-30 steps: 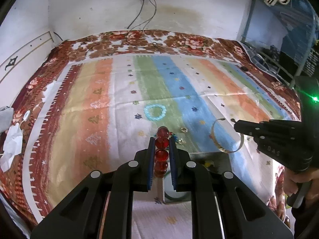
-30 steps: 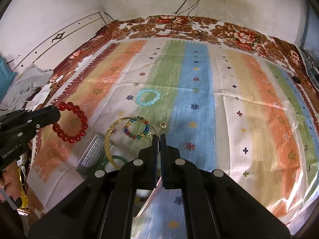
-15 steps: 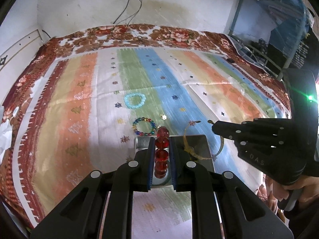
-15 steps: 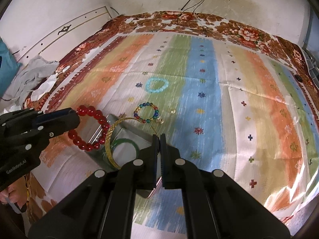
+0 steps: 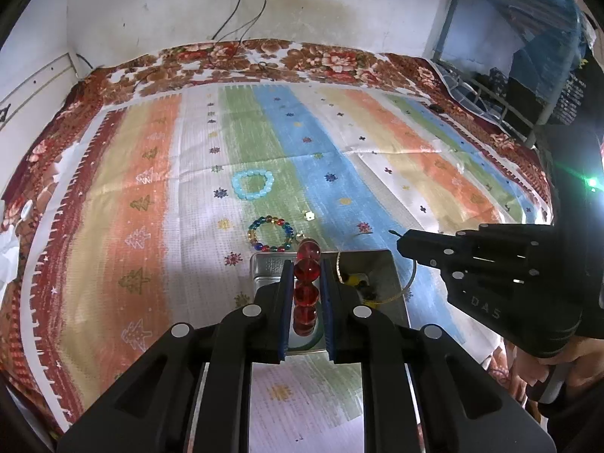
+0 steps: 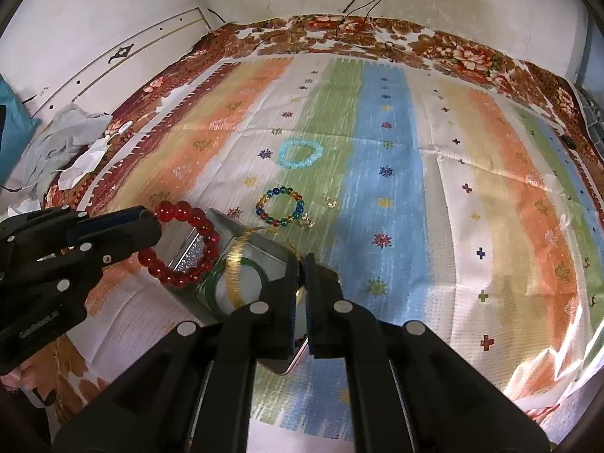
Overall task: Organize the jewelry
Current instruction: 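Carry the gold bangle and red bracelet over the silver tin and open both tools, then move the left tool toward the light blue bracelet while the right tool approaches the multicolour bracelet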
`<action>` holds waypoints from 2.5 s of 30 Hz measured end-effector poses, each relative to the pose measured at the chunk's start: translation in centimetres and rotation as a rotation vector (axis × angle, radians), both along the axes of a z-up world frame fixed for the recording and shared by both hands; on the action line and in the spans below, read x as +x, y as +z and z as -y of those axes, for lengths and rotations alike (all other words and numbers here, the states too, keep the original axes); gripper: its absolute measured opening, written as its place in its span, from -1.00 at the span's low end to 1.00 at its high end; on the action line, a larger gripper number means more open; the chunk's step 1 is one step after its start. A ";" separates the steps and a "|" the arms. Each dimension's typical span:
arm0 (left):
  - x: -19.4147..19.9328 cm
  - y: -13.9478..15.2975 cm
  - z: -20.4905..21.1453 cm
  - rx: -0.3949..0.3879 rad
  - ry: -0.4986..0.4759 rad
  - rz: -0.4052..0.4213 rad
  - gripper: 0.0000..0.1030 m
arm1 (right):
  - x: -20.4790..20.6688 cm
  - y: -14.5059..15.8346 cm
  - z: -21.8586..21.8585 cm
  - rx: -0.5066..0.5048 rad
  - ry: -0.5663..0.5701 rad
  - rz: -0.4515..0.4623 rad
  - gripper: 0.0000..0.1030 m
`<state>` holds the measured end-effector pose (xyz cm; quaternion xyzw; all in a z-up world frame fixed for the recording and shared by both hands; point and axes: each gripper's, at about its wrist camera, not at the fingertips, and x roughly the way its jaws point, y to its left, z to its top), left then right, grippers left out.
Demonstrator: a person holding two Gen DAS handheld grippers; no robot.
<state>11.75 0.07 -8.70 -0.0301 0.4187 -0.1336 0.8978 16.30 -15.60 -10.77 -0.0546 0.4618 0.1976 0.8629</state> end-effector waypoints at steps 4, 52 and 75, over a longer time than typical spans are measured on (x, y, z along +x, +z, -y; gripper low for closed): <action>0.3 -0.1 -0.4 -0.005 0.012 0.000 -0.74 | 0.3 -0.1 0.3 0.010 -0.011 -0.007 -0.80; 14.9 -4.9 -3.7 0.033 0.055 -0.122 -0.45 | 12.8 -5.0 -0.5 -0.057 0.076 -0.131 -0.08; 19.8 -9.6 -3.8 0.041 0.021 -0.204 -0.45 | 16.7 -10.0 -2.8 -0.118 0.225 -0.220 0.09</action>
